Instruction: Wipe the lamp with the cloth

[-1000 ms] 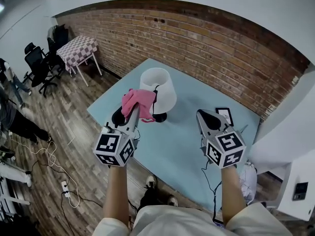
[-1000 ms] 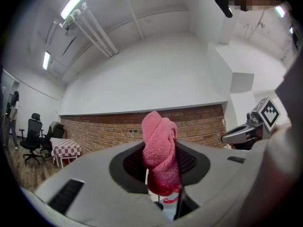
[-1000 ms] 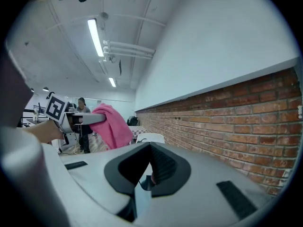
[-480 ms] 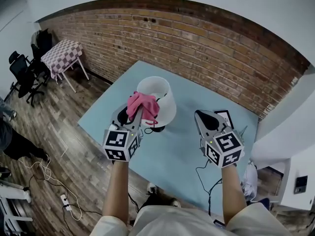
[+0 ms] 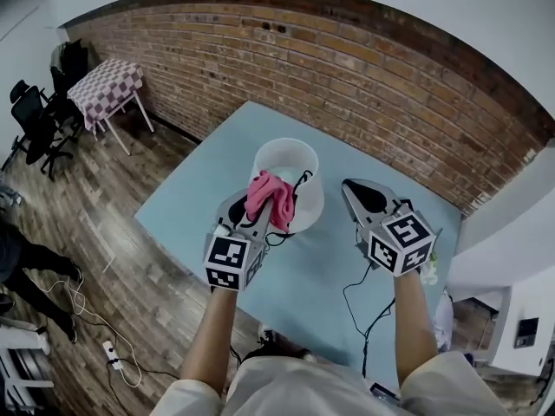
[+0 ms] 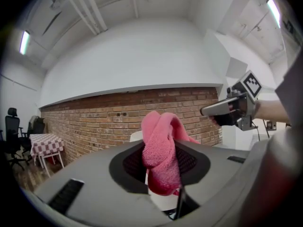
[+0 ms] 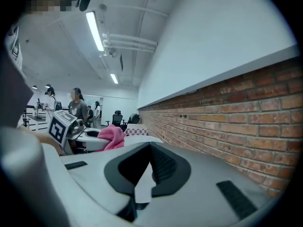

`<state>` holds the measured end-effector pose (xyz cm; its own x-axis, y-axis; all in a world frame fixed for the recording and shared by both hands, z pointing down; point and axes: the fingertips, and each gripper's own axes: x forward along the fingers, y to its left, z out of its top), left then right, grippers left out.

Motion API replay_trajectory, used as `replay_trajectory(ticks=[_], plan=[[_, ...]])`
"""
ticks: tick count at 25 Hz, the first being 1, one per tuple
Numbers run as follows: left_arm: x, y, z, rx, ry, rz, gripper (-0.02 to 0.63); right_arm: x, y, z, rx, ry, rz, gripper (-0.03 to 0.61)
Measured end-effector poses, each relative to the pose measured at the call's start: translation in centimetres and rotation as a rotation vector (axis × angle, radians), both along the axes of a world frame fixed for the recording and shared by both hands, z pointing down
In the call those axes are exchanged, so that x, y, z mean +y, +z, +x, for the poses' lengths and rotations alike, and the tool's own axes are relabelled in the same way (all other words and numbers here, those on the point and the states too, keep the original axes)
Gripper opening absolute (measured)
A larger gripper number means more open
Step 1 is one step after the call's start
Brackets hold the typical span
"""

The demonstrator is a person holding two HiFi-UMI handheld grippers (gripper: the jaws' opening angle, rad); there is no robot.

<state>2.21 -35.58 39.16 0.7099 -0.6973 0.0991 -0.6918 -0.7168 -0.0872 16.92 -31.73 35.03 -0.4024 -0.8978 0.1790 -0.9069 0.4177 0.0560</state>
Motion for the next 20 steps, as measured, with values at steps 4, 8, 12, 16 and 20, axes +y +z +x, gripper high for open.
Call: replay_trajectory(ticks=[4, 8, 12, 16, 20], plan=[[-0.1, 1.3, 0.0, 0.004, 0.006, 0.002, 0.138, -2.7, -0.1, -1.2, 0.062, -0.080, 0.030, 0.012], [0.1, 3.0, -0.1, 0.016, 0.005, -0.027, 0.138, -4.6, 0.8, -2.3, 0.051, -0.164, -0.003, 0.014], [0.3, 5.0, -0.6, 0.007, 0.012, -0.069, 0.138, -5.0, 2.4, -3.2, 0.179, -0.241, -0.036, 0.055], [0.4, 6.7, -0.8, 0.004, 0.010, -0.100, 0.138, -5.0, 3.4, -3.6, 0.320, -0.334, -0.043, 0.107], [0.7, 7.9, -1.0, 0.002, -0.001, -0.125, 0.138, -4.8, 3.2, -4.3, 0.436, -0.458, -0.029, 0.107]])
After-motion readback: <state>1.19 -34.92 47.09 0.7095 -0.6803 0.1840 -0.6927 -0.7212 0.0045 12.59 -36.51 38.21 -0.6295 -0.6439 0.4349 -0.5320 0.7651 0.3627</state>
